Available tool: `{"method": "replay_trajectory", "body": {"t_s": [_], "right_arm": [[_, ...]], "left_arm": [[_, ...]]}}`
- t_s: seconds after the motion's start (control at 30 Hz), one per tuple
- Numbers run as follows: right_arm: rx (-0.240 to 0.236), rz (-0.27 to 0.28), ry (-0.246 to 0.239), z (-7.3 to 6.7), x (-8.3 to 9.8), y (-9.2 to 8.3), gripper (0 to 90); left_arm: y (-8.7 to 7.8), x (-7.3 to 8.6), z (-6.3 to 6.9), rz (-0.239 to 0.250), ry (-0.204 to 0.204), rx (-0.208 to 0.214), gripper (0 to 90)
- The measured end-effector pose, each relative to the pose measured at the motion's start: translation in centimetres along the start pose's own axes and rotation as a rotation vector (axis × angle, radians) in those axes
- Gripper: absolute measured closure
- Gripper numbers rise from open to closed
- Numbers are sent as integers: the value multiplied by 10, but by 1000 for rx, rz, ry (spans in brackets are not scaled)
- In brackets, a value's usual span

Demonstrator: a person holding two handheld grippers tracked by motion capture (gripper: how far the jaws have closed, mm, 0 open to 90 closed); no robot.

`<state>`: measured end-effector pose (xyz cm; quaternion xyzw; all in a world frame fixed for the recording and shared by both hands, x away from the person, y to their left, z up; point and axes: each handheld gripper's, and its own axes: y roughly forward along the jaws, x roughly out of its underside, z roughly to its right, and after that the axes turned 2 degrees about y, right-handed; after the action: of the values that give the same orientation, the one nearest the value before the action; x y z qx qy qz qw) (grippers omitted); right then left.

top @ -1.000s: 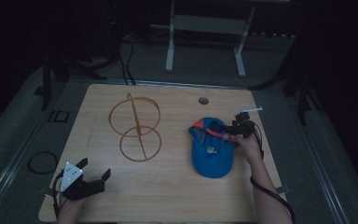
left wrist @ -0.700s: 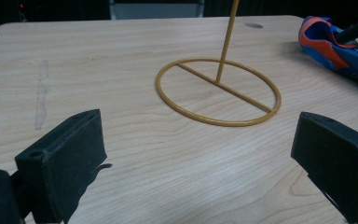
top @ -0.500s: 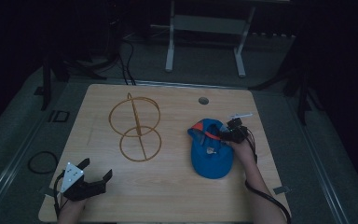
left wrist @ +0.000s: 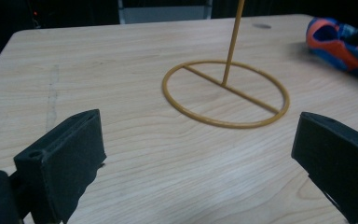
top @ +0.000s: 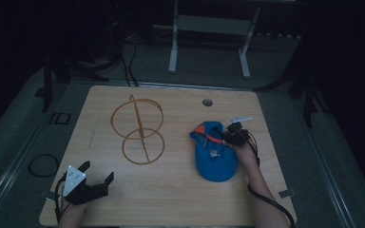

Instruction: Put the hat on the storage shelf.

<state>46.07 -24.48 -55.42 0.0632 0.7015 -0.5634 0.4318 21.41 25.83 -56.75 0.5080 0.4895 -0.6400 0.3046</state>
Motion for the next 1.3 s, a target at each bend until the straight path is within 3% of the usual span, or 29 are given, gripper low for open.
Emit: {"method": "replay_trajectory", "body": {"t_s": [0.07, 0.23, 0.33, 0.53, 0.67, 0.73, 0.77, 0.83, 1.0, 1.07, 1.13, 1.17, 1.23, 1.3], "right_arm": [[2, -2, 5, -1, -1, 1, 836], [1, -19, -7, -3, -8, -2, 849], [3, -4, -22, -6, -12, -6, 850], [-15, 57, -35, -13, -25, -24, 851], [-38, 132, -39, -23, -40, -49, 852], [-43, 147, -46, -24, -42, -54, 853], [-46, 174, -56, -29, -51, -67, 853], [-46, 182, -59, -29, -53, -70, 853], [-74, 252, -58, -34, -68, -100, 853], [-82, 277, -68, -37, -71, -110, 853], [-78, 287, -70, -37, -72, -114, 853], [-78, 287, -70, -37, -72, -114, 853], [-79, 339, -82, -41, -78, -138, 853], [-84, 352, -81, -41, -80, -143, 853]], "left_arm": [[0, 1, 1, 13, 16, -7, 29], [1, 2, 1, 9, -4, -5, 29], [1, 0, 4, 2, 32, -39, 29], [0, -1, 4, 2, -14, -13, 29], [0, 0, 8, -5, 31, -8, 29], [1, 0, 9, -9, 27, -2, 29], [1, -1, 10, -19, 12, 15, 29], [1, -1, 10, -27, 6, 18, 29], [0, -2, 11, -29, 8, -5, 29], [-1, -6, 12, -68, -12, 27, 29], [-1, -6, 12, -68, -12, 27, 31], [-3, -12, 14, -127, -25, 38, 31], [-6, -17, 17, -140, -23, 55, 37], [-10, -23, 20, -130, -23, 78, 37]]}}
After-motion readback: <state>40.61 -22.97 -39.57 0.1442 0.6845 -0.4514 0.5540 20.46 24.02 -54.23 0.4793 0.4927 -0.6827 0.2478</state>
